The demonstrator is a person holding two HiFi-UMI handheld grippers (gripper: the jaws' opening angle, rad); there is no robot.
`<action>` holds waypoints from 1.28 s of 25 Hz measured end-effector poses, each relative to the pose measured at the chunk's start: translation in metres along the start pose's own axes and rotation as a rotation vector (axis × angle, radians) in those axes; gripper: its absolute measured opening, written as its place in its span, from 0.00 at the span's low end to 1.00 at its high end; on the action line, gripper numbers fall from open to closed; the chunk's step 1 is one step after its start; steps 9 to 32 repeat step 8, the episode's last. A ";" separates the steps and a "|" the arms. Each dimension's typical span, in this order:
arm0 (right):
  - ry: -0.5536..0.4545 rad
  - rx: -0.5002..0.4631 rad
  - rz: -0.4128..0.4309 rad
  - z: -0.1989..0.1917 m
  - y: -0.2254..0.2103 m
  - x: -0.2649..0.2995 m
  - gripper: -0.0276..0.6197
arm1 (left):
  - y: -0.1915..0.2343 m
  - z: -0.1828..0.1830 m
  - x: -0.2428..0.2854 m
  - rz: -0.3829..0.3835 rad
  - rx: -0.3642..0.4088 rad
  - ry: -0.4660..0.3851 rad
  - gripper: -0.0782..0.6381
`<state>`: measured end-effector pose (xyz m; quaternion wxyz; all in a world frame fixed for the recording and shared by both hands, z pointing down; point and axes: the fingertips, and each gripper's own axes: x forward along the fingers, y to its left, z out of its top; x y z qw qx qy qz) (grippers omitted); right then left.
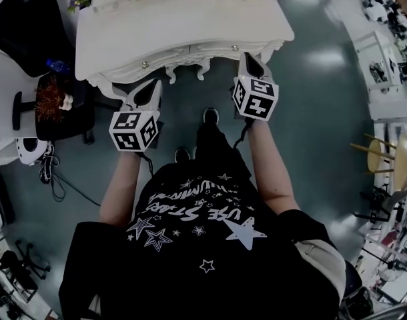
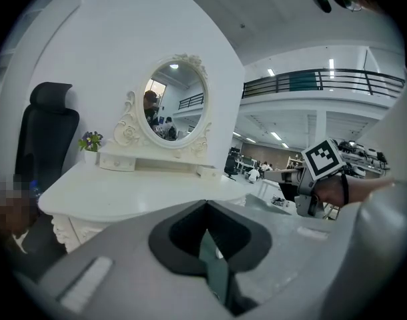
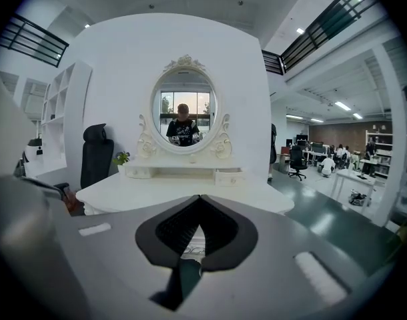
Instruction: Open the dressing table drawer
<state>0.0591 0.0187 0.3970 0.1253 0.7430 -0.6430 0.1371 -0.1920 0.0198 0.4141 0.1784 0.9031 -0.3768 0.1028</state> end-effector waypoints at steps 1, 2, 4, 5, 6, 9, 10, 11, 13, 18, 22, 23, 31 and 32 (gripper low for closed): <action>0.003 0.002 0.003 -0.004 0.002 -0.005 0.08 | -0.002 -0.002 -0.003 -0.003 0.000 0.001 0.11; 0.006 0.005 0.008 -0.007 0.003 -0.009 0.08 | -0.004 -0.004 -0.005 -0.006 -0.001 0.003 0.11; 0.011 0.009 0.018 -0.012 0.007 -0.015 0.08 | -0.007 -0.008 -0.008 -0.008 0.000 0.008 0.11; 0.013 0.010 0.024 -0.014 0.008 -0.017 0.08 | -0.008 -0.009 -0.009 -0.007 0.000 0.011 0.11; 0.015 0.011 0.029 -0.015 0.009 -0.018 0.08 | -0.008 -0.010 -0.009 -0.005 0.000 0.014 0.11; 0.017 0.011 0.038 -0.018 0.011 -0.019 0.08 | -0.009 -0.012 -0.008 -0.002 -0.001 0.019 0.11; 0.017 0.011 0.038 -0.018 0.011 -0.019 0.08 | -0.009 -0.012 -0.008 -0.002 -0.001 0.019 0.11; 0.017 0.011 0.038 -0.018 0.011 -0.019 0.08 | -0.009 -0.012 -0.008 -0.002 -0.001 0.019 0.11; 0.017 0.011 0.038 -0.018 0.011 -0.019 0.08 | -0.009 -0.012 -0.008 -0.002 -0.001 0.019 0.11; 0.017 0.011 0.038 -0.018 0.011 -0.019 0.08 | -0.009 -0.012 -0.008 -0.002 -0.001 0.019 0.11; 0.017 0.011 0.038 -0.018 0.011 -0.019 0.08 | -0.009 -0.012 -0.008 -0.002 -0.001 0.019 0.11; 0.017 0.011 0.038 -0.018 0.011 -0.019 0.08 | -0.009 -0.012 -0.008 -0.002 -0.001 0.019 0.11; 0.017 0.011 0.038 -0.018 0.011 -0.019 0.08 | -0.009 -0.012 -0.008 -0.002 -0.001 0.019 0.11; 0.017 0.011 0.038 -0.018 0.011 -0.019 0.08 | -0.009 -0.012 -0.008 -0.002 -0.001 0.019 0.11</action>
